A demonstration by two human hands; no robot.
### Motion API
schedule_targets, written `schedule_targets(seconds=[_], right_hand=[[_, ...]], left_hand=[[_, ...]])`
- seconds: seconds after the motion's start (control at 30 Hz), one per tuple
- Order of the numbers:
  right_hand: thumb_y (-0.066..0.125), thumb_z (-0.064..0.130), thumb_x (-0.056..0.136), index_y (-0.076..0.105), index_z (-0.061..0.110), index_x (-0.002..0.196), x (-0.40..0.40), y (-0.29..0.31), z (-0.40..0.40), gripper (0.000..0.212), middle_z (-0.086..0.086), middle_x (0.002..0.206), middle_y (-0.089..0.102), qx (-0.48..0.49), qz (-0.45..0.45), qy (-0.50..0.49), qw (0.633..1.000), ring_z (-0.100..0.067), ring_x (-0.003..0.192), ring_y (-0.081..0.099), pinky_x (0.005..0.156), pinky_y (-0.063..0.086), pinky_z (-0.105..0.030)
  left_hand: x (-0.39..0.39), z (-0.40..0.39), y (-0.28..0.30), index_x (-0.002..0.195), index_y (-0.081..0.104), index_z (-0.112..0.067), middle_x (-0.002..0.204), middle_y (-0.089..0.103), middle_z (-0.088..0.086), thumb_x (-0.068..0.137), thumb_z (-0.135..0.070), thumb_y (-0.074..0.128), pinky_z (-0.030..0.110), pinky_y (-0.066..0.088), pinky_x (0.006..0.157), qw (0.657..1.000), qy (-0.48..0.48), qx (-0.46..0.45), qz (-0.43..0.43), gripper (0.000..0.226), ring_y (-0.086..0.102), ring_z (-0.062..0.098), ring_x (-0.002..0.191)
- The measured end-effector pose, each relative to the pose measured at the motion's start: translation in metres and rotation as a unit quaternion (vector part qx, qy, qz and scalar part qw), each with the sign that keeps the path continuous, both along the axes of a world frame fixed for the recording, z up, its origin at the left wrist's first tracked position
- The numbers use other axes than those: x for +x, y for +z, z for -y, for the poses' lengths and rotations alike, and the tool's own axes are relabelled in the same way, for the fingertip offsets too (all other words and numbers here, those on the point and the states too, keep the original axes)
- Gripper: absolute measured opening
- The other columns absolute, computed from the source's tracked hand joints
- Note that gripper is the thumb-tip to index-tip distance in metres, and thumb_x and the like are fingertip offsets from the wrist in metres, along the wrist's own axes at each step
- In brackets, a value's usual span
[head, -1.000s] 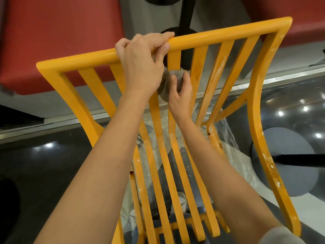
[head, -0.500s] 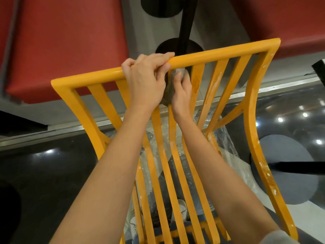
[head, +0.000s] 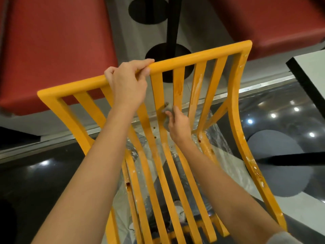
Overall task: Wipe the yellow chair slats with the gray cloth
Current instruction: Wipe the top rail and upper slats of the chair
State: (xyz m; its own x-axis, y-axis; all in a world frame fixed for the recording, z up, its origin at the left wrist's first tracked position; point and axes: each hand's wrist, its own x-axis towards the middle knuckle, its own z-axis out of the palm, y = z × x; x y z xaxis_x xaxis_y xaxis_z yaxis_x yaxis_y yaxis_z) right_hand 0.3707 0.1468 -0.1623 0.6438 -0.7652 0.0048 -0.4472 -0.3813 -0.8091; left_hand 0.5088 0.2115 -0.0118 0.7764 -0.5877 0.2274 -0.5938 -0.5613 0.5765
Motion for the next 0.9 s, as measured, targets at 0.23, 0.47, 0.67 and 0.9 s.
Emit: schedule_targets(seconds=[0.23,0.47,0.67,0.9], right_hand=[[0.055,0.025,0.101,0.065,0.008,0.099,-0.029,0.076,0.001,0.020,0.011,0.080,0.063,-0.039,0.318,-0.208,0.924,0.000,0.073,0.060,0.061,0.053,-0.027],[0.067,0.006,0.092,0.057,-0.011,0.131,0.035,0.102,0.012,0.043,-0.011,0.122,0.068,0.026,0.401,-0.218,0.889,-0.008,0.118,0.063,0.098,0.053,-0.028],[0.061,-0.028,0.076,0.065,-0.009,0.116,0.057,0.059,-0.008,0.044,-0.033,0.123,0.063,0.156,0.437,-0.317,0.827,-0.024,0.121,0.062,0.086,0.060,-0.035],[0.067,0.000,0.090,0.057,-0.004,0.133,0.058,0.069,-0.023,0.045,-0.009,0.145,0.051,0.147,0.368,-0.262,0.880,-0.023,0.144,0.040,0.117,0.035,-0.054]], left_hand=[[-0.008,0.017,0.014,0.122,0.066,-0.036,0.109,0.069,-0.009,0.099,-0.035,0.050,0.031,0.023,0.096,1.000,-0.003,0.026,-0.006,0.027,0.056,0.016,0.112],[-0.017,0.035,0.011,0.116,0.068,-0.041,0.114,0.068,-0.014,0.100,-0.037,0.048,0.032,0.018,0.087,0.999,0.022,0.028,0.000,0.026,0.053,0.014,0.112],[-0.014,0.032,0.008,0.113,0.069,-0.043,0.112,0.070,-0.015,0.099,-0.039,0.049,0.031,0.015,0.083,1.000,0.012,0.008,-0.018,0.025,0.054,0.015,0.110],[-0.017,0.032,0.007,0.116,0.068,-0.043,0.111,0.071,-0.015,0.100,-0.039,0.047,0.029,0.012,0.080,1.000,0.010,0.003,-0.014,0.026,0.052,0.011,0.103]])
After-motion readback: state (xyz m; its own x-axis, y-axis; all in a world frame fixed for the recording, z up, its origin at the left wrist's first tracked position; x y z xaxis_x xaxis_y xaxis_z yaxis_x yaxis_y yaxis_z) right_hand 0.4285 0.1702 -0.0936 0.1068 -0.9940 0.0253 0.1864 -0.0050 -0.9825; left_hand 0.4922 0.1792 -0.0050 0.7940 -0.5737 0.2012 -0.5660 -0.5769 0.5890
